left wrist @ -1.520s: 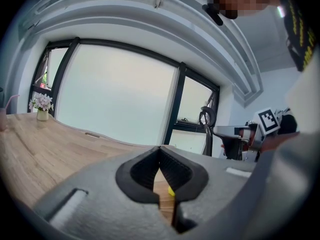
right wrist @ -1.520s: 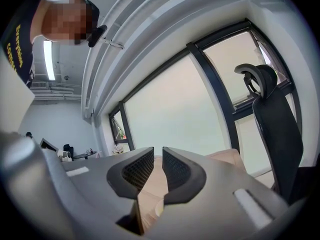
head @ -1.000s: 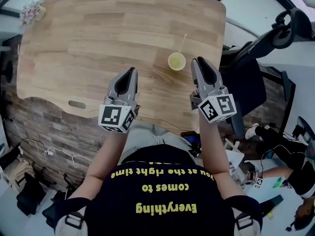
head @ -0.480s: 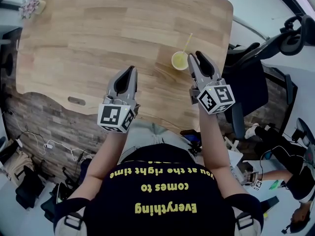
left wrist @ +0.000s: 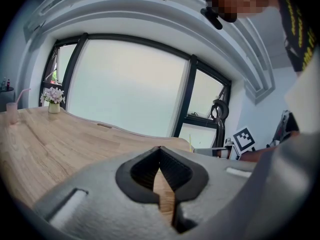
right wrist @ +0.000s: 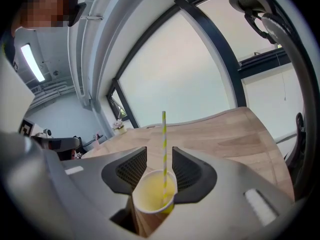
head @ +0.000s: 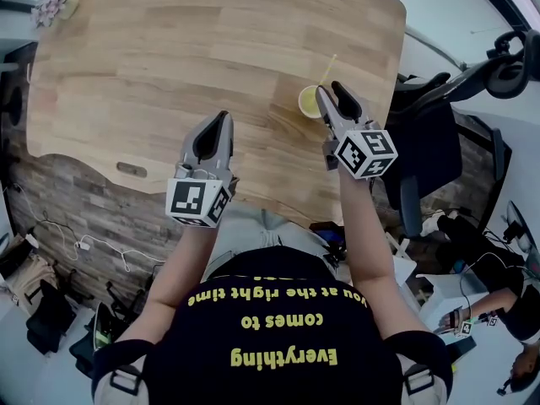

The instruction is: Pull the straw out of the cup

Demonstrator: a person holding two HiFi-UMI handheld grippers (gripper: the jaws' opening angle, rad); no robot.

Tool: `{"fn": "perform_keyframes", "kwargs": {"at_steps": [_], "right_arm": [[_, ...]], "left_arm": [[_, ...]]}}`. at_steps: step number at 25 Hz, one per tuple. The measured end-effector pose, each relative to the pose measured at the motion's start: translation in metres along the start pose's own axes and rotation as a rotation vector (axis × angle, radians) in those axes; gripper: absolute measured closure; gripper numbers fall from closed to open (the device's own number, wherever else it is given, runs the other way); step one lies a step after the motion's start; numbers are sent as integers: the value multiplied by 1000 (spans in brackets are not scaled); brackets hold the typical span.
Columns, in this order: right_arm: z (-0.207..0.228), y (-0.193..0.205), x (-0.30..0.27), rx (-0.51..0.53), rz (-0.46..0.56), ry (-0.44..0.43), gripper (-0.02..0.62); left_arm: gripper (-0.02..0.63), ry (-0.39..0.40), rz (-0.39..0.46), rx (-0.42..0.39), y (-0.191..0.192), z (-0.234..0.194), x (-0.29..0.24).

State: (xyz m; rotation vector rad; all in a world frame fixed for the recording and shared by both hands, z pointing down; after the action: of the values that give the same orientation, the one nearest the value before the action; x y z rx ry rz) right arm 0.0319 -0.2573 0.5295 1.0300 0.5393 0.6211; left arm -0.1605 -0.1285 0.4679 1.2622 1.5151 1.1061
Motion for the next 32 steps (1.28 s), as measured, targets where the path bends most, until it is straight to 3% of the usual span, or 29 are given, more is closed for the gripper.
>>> {"fn": "perform_keyframes", "kwargs": {"at_steps": [14,26,32], "right_arm": [[8,18,-16,6,-86,24,447],[9,19,-16,36,-105,35,560],[6,13,-14,24,-88,27,563]], "left_arm": [[606,-53,22,-14,-2,-17,5],[606,-56,12,-12,1,-16,9],[606,-55,15,-14,0,-14,10]]}}
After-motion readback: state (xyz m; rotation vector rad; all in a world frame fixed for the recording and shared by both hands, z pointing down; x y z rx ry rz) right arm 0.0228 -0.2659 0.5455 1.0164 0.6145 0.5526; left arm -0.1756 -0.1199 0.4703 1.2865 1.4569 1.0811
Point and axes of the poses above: the fingertips, and each gripper's own axes: x backward along the fingers, z to its right, y out of its underside, the point moved 3 cm from there along x, backward along the fingers, and after that the axes turned 15 degrees about z, right-handed, at the moved point
